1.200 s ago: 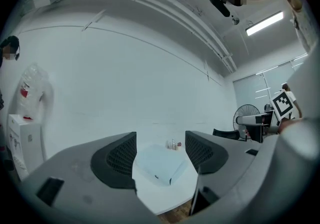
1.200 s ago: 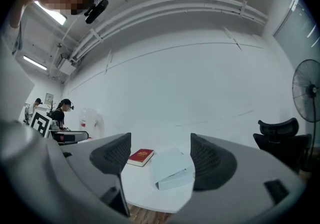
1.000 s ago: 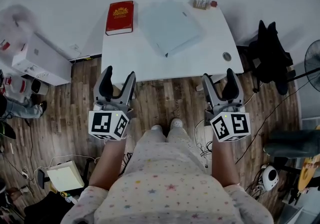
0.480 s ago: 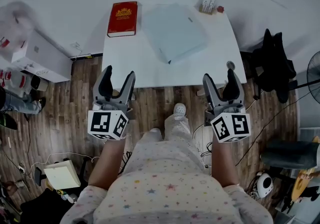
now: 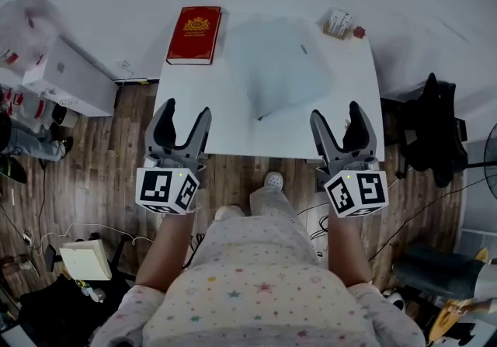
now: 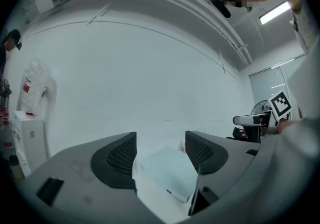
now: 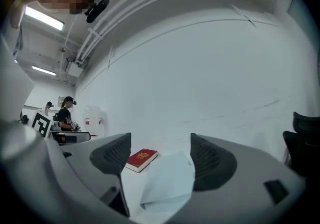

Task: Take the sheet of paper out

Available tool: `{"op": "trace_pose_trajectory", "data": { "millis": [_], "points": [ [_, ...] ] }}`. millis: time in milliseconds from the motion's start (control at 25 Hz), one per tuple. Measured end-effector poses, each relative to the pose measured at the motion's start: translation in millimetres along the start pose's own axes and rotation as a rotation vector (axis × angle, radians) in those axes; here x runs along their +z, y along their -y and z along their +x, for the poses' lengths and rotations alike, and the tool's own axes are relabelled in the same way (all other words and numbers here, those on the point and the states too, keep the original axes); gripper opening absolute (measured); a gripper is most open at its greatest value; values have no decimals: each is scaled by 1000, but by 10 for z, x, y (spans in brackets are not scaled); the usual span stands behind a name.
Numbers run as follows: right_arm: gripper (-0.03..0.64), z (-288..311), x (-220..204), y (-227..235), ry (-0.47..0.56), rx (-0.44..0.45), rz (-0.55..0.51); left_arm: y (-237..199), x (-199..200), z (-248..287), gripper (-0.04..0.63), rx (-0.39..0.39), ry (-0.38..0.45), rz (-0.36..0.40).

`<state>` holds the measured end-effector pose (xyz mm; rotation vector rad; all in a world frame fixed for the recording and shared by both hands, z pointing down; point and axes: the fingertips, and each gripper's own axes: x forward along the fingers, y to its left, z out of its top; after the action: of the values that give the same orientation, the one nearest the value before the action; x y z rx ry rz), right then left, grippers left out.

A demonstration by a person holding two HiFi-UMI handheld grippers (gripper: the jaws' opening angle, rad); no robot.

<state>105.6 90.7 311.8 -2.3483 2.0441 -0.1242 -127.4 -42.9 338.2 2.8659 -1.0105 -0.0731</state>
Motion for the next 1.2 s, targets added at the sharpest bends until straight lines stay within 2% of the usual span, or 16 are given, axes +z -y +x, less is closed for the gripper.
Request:
{"op": "trace_pose_trajectory", "data": {
  "millis": [320,600,880,1200],
  "points": [
    [354,587,207,688,11,96,-10,193,20,732,281,80,-4,48],
    [354,969,316,1069,15,158,-6,244,-4,1156,281,140,4,19],
    [354,1274,293,1072,8,150,20,88,-12,1441,281,127,-12,8],
    [354,1590,310,1031,19,44,34,-289,93,1862,281,33,-1,11]
  ]
}}
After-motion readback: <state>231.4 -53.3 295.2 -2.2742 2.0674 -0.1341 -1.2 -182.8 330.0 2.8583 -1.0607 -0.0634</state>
